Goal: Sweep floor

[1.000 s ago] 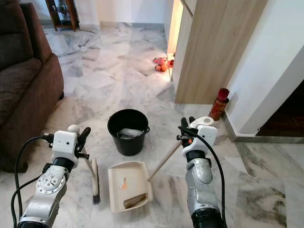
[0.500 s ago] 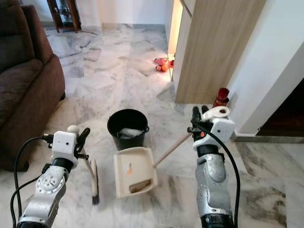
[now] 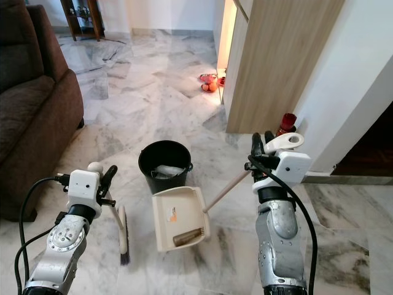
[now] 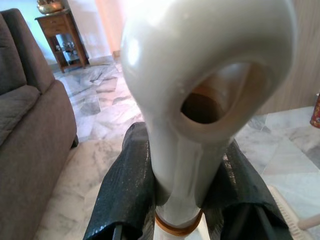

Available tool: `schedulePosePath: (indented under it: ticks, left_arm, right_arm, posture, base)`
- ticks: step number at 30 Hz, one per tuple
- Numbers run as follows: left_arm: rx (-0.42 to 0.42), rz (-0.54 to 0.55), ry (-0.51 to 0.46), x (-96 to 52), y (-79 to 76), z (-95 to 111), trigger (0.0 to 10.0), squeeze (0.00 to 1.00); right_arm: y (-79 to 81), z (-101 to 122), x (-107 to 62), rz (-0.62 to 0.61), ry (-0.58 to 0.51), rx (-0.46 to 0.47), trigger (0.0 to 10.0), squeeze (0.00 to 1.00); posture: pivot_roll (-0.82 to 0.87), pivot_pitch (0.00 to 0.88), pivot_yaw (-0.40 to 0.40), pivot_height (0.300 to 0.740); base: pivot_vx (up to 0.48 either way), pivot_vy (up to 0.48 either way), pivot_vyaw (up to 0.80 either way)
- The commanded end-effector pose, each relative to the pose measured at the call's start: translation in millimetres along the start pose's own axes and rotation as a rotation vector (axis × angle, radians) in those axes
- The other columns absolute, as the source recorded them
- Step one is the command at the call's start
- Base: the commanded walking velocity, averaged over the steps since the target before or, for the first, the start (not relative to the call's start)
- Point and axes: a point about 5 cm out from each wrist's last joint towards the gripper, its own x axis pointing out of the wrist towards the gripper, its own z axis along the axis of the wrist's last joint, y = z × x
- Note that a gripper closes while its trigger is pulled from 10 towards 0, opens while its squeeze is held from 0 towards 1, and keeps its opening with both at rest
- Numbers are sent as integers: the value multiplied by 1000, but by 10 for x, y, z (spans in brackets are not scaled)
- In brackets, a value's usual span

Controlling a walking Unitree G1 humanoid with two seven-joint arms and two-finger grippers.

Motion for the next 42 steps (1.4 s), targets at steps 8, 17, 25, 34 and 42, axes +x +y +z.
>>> schedulePosePath:
  ticks: [8, 17, 25, 34, 42]
  left_arm:
    - [0, 9, -76, 28, -4, 103, 10000, 0]
    - [21, 47, -113, 25, 70, 173, 10000, 0]
    - [28, 56, -106, 2, 103, 157, 10000, 0]
    - [56, 108, -97, -178, 236, 123, 10000, 0]
    - [65, 128, -99, -211, 262, 125, 10000, 0]
  right_arm:
    - [120, 365, 181, -11, -165, 68, 10000, 0]
    - [147, 596, 315, -49, -290, 77, 10000, 0]
    - [212, 621, 370, -38, -304, 96, 10000, 0]
    - [237, 617, 385, -36, -297, 108, 10000, 0]
    - [256, 584, 372, -28, -284, 111, 10000, 0]
  posture:
    - [3, 0, -40, 740]
    - [9, 9, -40, 740]
    - [12, 26, -40, 740]
    - [12, 51, -42, 740]
    - [18, 45, -45, 740]
  base:
    - [0, 0, 0]
    - [0, 0, 0]
    - [0, 0, 0]
    - [259, 0, 0]
    - [303, 0, 0]
